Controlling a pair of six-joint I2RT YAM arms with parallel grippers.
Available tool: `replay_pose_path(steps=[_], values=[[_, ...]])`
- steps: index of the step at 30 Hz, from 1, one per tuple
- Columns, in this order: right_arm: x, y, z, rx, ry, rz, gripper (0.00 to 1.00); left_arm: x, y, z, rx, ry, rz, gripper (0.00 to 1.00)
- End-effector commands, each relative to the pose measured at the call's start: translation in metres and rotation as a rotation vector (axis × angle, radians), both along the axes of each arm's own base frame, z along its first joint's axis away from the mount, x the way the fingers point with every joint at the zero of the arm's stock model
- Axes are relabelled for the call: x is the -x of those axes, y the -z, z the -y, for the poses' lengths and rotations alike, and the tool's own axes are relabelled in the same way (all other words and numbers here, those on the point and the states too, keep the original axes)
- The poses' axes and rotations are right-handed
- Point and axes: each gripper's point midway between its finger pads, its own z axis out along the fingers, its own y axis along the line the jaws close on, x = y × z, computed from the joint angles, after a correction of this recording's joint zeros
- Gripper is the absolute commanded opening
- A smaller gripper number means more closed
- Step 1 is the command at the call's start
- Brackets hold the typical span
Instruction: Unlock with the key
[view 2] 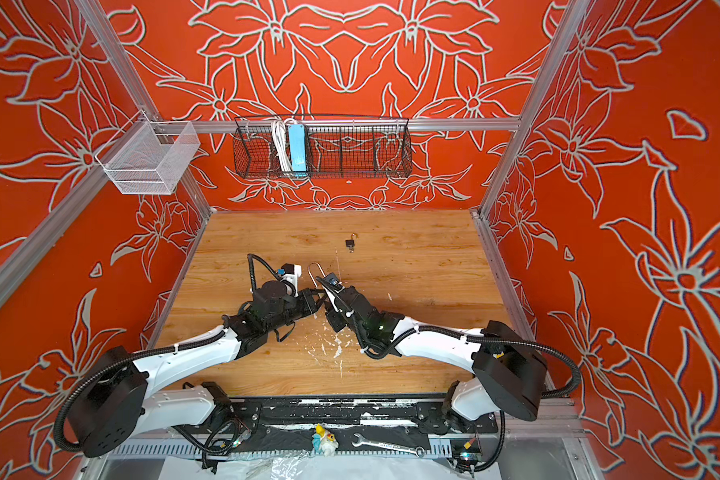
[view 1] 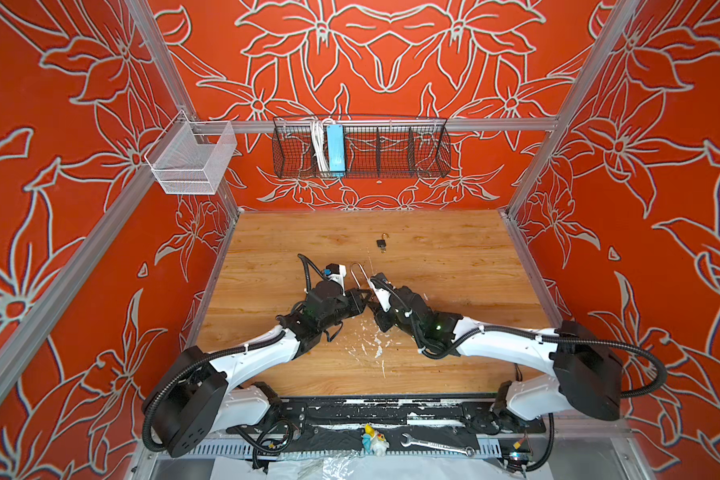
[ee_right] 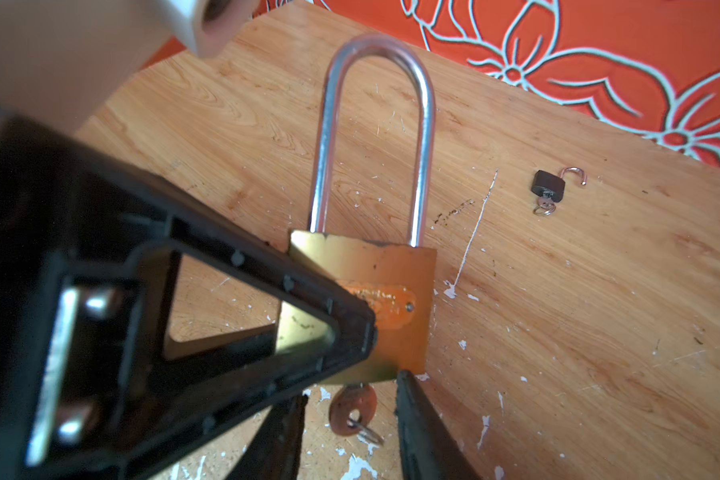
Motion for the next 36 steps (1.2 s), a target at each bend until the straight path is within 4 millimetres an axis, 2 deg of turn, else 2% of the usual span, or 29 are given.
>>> replay_pose_path(steps=[1, 8, 17, 19, 26, 29, 30, 31, 32, 36], values=[[-0.002, -0.002, -0.002, 0.022, 0.015, 0.003, 0.31, -0.008, -0.045, 0.007, 0.085, -0.004, 0.116, 0.00], [-0.003, -0.001, -0.002, 0.029, 0.021, -0.002, 0.19, -0.009, -0.043, 0.003, 0.077, -0.025, 0.118, 0.00], [-0.005, 0.007, -0.005, 0.048, 0.025, -0.019, 0.22, -0.007, -0.048, -0.002, 0.109, -0.045, 0.129, 0.00], [-0.005, 0.009, -0.006, 0.051, 0.024, -0.022, 0.19, -0.007, -0.048, -0.002, 0.105, -0.045, 0.131, 0.00], [-0.003, 0.005, -0.007, 0.028, 0.014, -0.024, 0.00, -0.009, -0.043, -0.001, 0.077, -0.042, 0.141, 0.00], [-0.002, 0.004, -0.007, 0.024, 0.013, -0.026, 0.00, -0.010, -0.045, -0.002, 0.060, -0.036, 0.169, 0.00], [-0.002, 0.004, -0.006, 0.028, 0.015, -0.024, 0.03, -0.010, -0.045, -0.004, 0.046, -0.044, 0.179, 0.00], [-0.003, 0.002, -0.003, 0.031, 0.025, -0.023, 0.16, -0.011, -0.046, -0.008, 0.023, -0.056, 0.194, 0.00], [-0.003, 0.000, 0.001, 0.035, 0.041, -0.018, 0.23, -0.012, -0.047, -0.014, -0.006, -0.069, 0.210, 0.00], [-0.002, -0.020, 0.024, 0.013, 0.089, 0.037, 0.41, -0.016, -0.049, -0.024, -0.117, -0.049, 0.270, 0.00]])
